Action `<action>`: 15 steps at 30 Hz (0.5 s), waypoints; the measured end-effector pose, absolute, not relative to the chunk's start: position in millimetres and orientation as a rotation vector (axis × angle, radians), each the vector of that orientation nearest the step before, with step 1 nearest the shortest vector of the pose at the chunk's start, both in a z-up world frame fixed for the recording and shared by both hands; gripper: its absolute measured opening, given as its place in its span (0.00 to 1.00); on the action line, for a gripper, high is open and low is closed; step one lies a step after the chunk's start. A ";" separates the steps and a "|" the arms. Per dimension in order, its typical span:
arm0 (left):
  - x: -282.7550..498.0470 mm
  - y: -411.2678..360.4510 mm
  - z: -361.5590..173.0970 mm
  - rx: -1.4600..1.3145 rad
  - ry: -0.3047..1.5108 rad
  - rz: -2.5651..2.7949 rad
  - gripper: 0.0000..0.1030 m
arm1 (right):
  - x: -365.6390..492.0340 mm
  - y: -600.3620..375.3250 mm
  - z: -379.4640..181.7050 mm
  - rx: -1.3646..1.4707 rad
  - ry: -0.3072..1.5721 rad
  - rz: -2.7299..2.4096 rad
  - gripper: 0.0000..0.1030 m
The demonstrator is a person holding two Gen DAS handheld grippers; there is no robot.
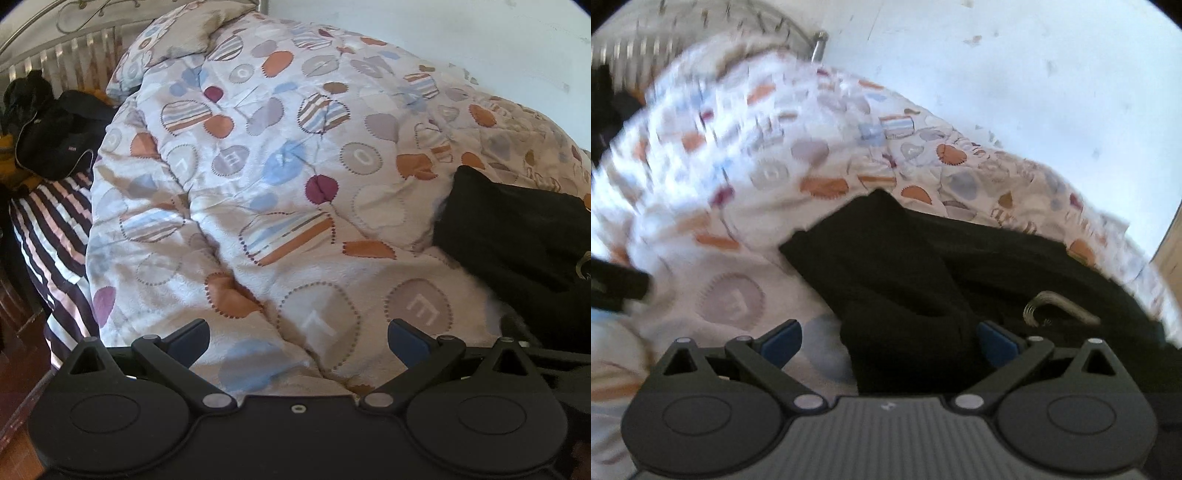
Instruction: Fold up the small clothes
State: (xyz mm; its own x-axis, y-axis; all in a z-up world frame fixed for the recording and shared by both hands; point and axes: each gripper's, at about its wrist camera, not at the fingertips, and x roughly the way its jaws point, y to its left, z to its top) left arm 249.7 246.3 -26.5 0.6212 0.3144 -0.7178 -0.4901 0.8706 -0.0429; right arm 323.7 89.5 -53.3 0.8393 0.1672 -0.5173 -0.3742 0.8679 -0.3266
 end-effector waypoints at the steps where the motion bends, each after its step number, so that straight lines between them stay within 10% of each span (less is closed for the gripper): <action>1: 248.9 247.0 -26.7 -0.249 0.772 0.466 0.99 | 327.4 91.8 -59.1 -0.457 0.498 0.267 0.96; 15: 245.1 239.1 -33.0 -0.243 0.765 0.451 0.99 | 292.1 -48.6 -16.5 0.043 0.497 0.233 0.47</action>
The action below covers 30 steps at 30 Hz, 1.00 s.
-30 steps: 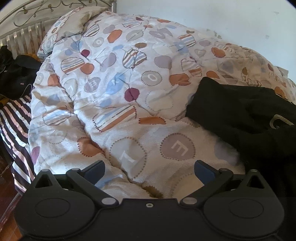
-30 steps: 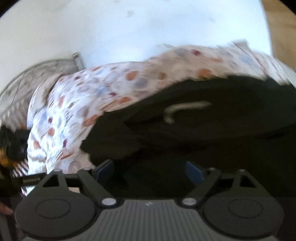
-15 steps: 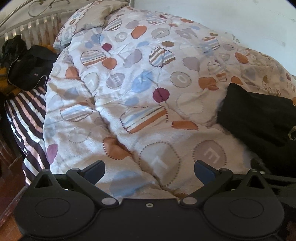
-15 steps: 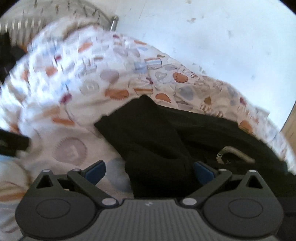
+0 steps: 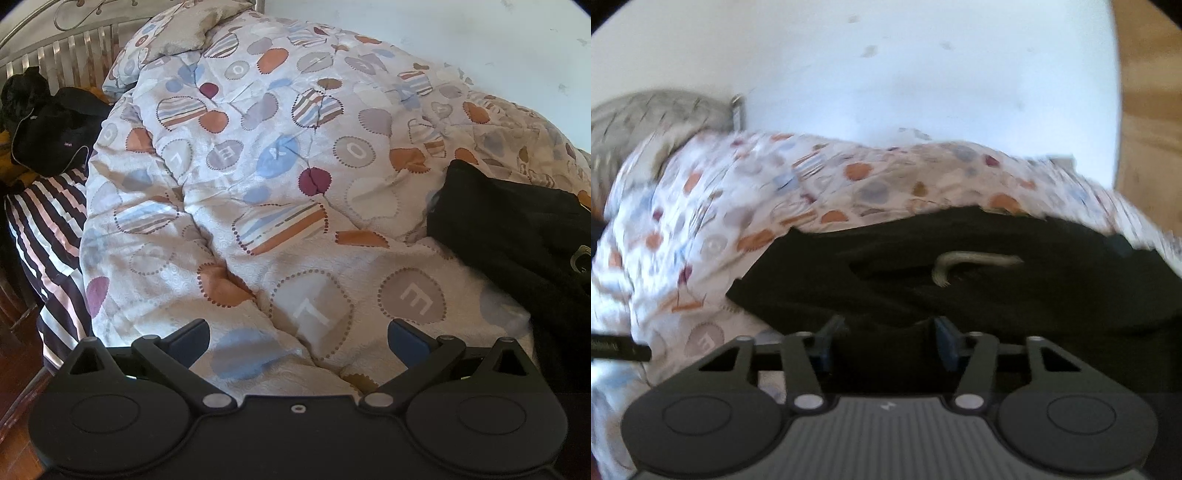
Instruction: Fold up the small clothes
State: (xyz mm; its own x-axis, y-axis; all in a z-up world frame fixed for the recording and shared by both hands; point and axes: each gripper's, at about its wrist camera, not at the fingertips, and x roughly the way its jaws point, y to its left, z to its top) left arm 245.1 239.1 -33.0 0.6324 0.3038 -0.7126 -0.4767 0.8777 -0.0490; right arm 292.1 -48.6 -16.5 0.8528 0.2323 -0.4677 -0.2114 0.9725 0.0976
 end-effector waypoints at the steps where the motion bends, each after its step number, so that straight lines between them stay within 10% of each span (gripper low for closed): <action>1: 244.9 238.1 -32.7 -0.238 0.764 0.450 0.99 | 290.7 -60.2 -14.6 0.100 0.514 0.229 0.42; 6: 244.1 231.4 -28.2 -0.223 0.755 0.444 0.99 | 292.6 -107.3 -18.8 0.343 0.607 0.188 0.34; 11: 245.2 222.7 -23.0 -0.212 0.741 0.425 0.99 | 306.3 -127.3 -30.9 0.474 0.678 0.232 0.51; 16: 242.0 214.1 -16.7 -0.197 0.685 0.364 0.99 | 312.9 -122.7 -26.3 0.422 0.704 0.261 0.13; 30: 276.7 167.5 -14.1 -0.028 0.535 0.083 0.99 | 363.9 -143.0 138.8 -0.106 0.463 0.560 0.11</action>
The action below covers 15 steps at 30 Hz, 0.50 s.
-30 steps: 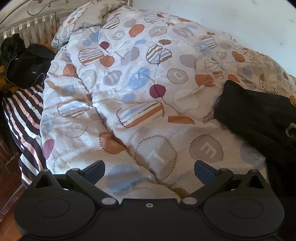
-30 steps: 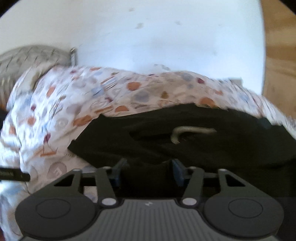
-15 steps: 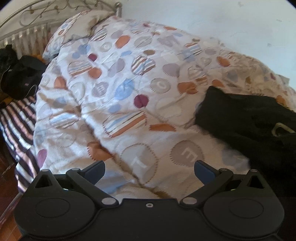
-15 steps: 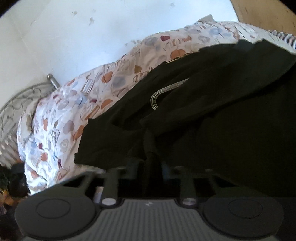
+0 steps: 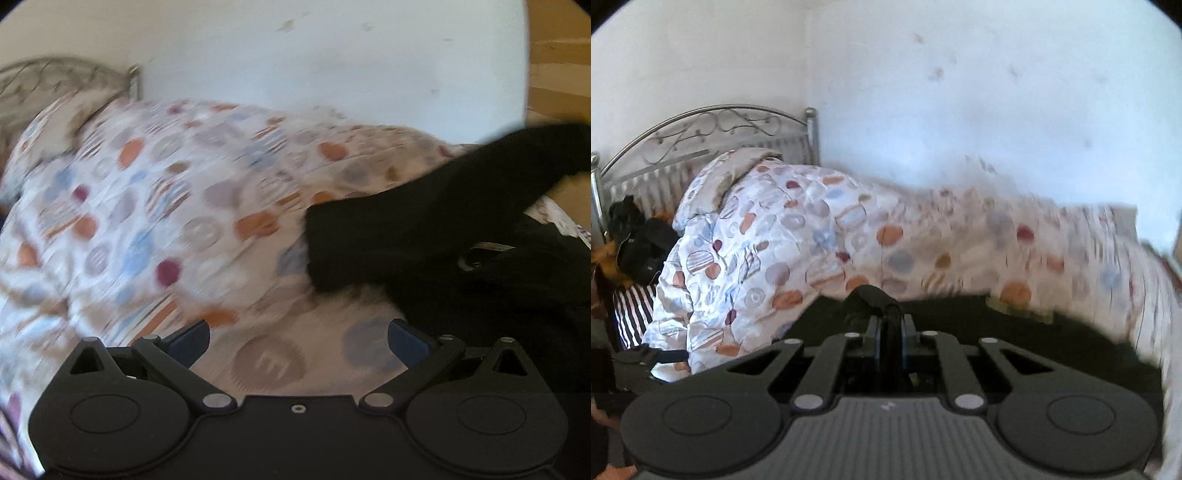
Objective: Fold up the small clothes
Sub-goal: 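Grasp the shirt hem with the left gripper and lift it toward the collar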
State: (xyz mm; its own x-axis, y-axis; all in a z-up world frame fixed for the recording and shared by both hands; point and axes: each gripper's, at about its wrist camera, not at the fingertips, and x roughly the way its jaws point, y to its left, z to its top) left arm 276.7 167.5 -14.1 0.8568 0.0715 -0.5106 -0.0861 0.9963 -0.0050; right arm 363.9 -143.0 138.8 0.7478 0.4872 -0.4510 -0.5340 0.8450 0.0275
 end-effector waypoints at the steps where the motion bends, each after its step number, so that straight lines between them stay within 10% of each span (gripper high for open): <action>1: 284.2 163.3 -14.6 -0.002 0.520 0.062 0.99 | 369.1 -141.5 148.7 -0.113 0.456 0.569 0.11; 15: 388.2 114.7 -29.6 0.144 0.500 -0.083 0.95 | 452.4 -161.0 272.6 -0.153 0.281 0.525 0.10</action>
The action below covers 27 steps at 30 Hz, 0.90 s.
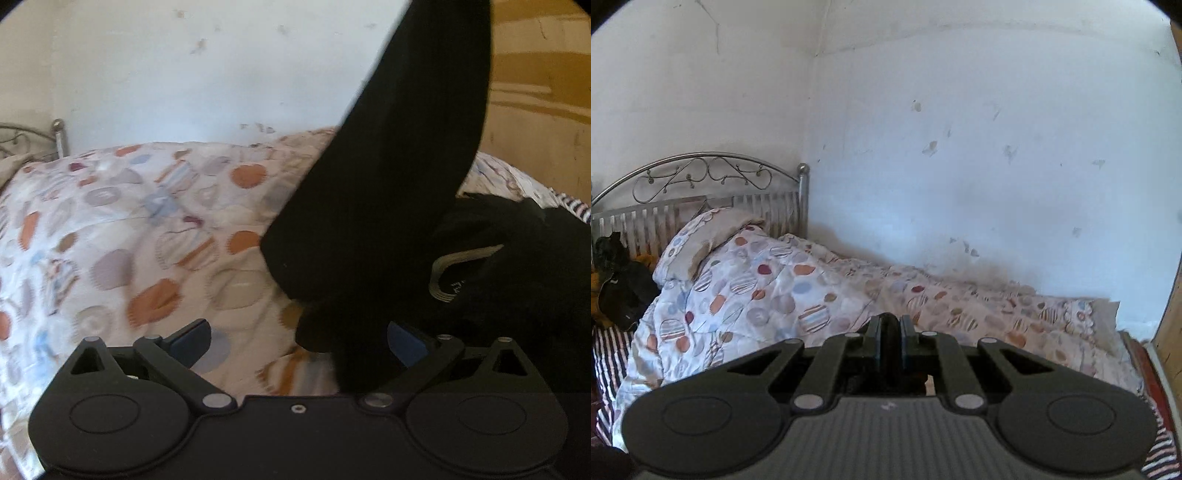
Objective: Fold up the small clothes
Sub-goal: 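Grasp the shirt hem with the left gripper and lift it toward the collar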
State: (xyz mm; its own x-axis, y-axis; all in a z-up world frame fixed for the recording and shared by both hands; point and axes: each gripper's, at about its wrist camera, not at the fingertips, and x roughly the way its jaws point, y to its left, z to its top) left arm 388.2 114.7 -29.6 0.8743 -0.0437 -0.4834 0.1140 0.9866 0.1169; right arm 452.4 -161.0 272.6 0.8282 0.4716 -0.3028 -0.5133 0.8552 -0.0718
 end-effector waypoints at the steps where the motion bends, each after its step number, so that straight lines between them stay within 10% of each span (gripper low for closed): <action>1: 392.5 110.2 -32.1 0.155 0.507 -0.090 0.92 | 454.0 -160.4 275.5 -0.164 0.279 0.521 0.10; 6: 402.9 95.0 -38.0 0.195 0.491 -0.083 0.70 | 451.9 -163.2 278.7 -0.196 0.265 0.517 0.10; 8: 405.2 92.6 -35.8 0.203 0.470 -0.074 0.51 | 448.9 -167.2 275.3 -0.200 0.267 0.517 0.10; 10: 408.8 93.5 -33.9 0.194 0.475 -0.077 0.05 | 447.1 -173.3 270.7 -0.198 0.274 0.509 0.10; 27: 390.0 129.6 -45.3 0.046 0.578 0.030 0.05 | 440.7 -293.1 65.1 0.012 0.655 0.368 0.10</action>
State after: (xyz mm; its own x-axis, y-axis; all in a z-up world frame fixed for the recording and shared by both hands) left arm 390.0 129.6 -45.3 0.8373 0.0415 -0.5451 -0.0155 0.9985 0.0522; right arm 440.7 -293.1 65.1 0.7308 0.3377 -0.5932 -0.3303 0.9355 0.1257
